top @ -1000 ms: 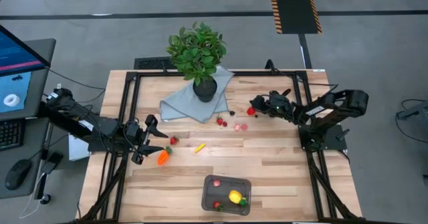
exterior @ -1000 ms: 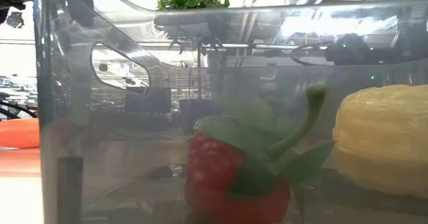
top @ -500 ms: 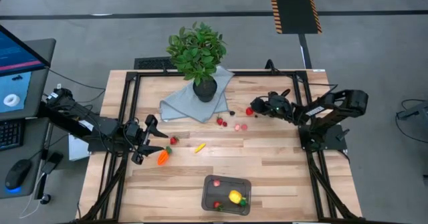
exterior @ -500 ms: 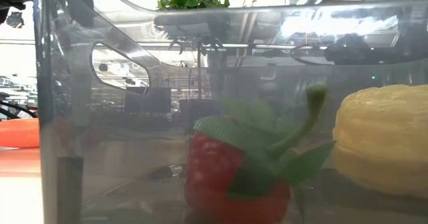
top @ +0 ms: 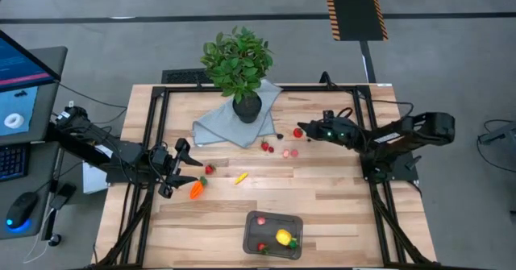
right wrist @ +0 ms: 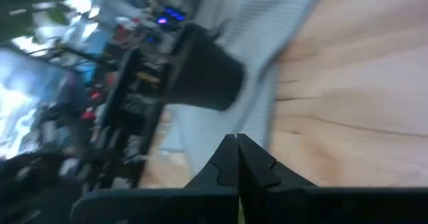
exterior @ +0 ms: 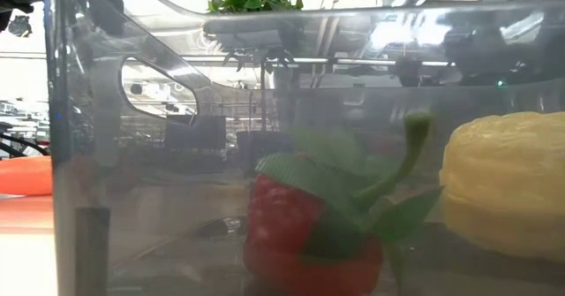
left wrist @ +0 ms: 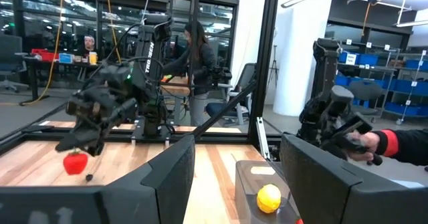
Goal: Pick and placing Produce into tupperware
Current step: Put the red strawberry into the black bin
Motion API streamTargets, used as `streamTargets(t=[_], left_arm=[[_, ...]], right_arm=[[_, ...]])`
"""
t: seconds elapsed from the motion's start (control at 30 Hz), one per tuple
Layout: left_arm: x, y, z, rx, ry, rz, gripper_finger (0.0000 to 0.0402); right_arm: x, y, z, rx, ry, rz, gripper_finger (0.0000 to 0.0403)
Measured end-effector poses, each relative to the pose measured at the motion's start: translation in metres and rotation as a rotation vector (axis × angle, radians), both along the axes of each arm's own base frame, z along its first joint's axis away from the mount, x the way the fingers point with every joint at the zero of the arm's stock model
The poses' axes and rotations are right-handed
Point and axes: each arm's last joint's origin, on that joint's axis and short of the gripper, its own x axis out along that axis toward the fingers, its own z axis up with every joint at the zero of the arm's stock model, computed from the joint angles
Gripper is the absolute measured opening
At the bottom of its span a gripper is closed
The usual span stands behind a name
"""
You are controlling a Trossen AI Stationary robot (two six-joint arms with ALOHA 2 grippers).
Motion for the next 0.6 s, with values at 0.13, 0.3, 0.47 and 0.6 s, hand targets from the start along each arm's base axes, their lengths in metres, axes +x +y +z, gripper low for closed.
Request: streamTargets(t=[0.13, 0.3, 0.47, 0.6], left_arm=[[0.000, 0.000, 0.000, -0.001, 0.000, 0.000, 0.0208], [0.000, 0.000, 0.000, -0.003, 0.001, 0.000, 0.0208], [0.000, 0.000, 0.000, -0.013, 0.004, -0.002, 0.0208], [0.000, 0.000, 0.000, -0.022, 0.006, -0.004, 0.0208]], right_arm=[[0.005, 0.012, 0.014, -0.096, -0.051, 0.081, 0.0014], [0.020, 0.032, 0.034, -0.255, -0.082, 0.210, 0.0014], [0.038, 0.054, 0.055, -0.388, -0.103, 0.297, 0.0014], [0.052, 0.073, 0.066, -0.466, -0.057, 0.355, 0.0014]])
